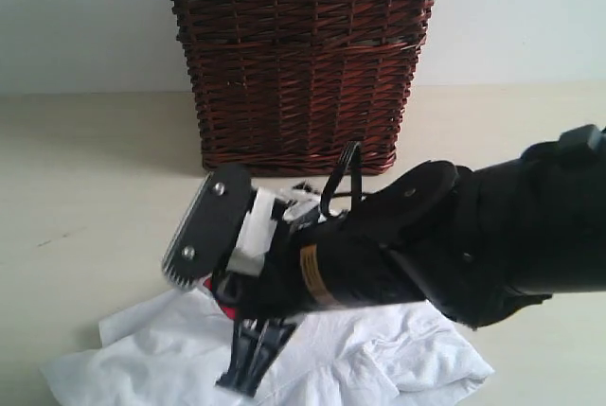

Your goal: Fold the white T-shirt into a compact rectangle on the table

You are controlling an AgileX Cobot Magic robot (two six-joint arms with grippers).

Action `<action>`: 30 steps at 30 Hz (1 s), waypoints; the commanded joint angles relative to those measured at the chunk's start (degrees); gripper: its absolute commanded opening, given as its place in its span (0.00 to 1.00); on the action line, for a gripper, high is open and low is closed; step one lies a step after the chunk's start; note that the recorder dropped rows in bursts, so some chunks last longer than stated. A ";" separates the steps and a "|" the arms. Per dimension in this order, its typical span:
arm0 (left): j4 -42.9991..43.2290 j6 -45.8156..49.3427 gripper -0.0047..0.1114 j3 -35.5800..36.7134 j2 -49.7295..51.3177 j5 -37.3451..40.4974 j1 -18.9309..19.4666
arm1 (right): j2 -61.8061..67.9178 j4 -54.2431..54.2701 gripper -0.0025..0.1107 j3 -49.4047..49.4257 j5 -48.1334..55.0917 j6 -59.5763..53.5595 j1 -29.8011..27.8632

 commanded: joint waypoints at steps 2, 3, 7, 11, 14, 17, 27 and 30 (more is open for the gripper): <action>-0.41 -0.20 0.04 0.02 -0.33 0.00 0.11 | 6.03 0.08 0.02 -0.50 6.57 -8.34 -5.84; -0.41 -0.20 0.04 0.02 -0.33 0.00 0.11 | 6.58 0.08 0.02 -0.50 4.75 -8.64 -6.91; -0.41 -0.20 0.04 0.02 -0.33 0.00 0.11 | 7.94 -1.26 0.02 -0.62 -0.91 -9.51 -9.79; -0.41 -0.20 0.04 0.02 -0.33 0.00 0.11 | 11.33 -2.04 0.02 -0.62 1.46 -10.36 -12.65; -0.41 -0.20 0.04 0.02 -0.33 0.00 0.11 | 13.69 -2.04 0.02 -0.62 5.76 -10.35 -14.65; -0.41 -0.20 0.04 0.02 -0.33 0.00 0.11 | 14.20 -2.04 0.02 -0.62 8.57 -10.46 -16.53; -0.41 -0.20 0.04 0.02 -0.33 0.00 0.11 | 13.70 11.22 0.02 3.18 14.51 -22.39 -24.22; -0.41 -0.20 0.04 0.02 -0.33 0.00 0.11 | 12.72 19.11 0.02 6.65 17.94 -31.82 -24.50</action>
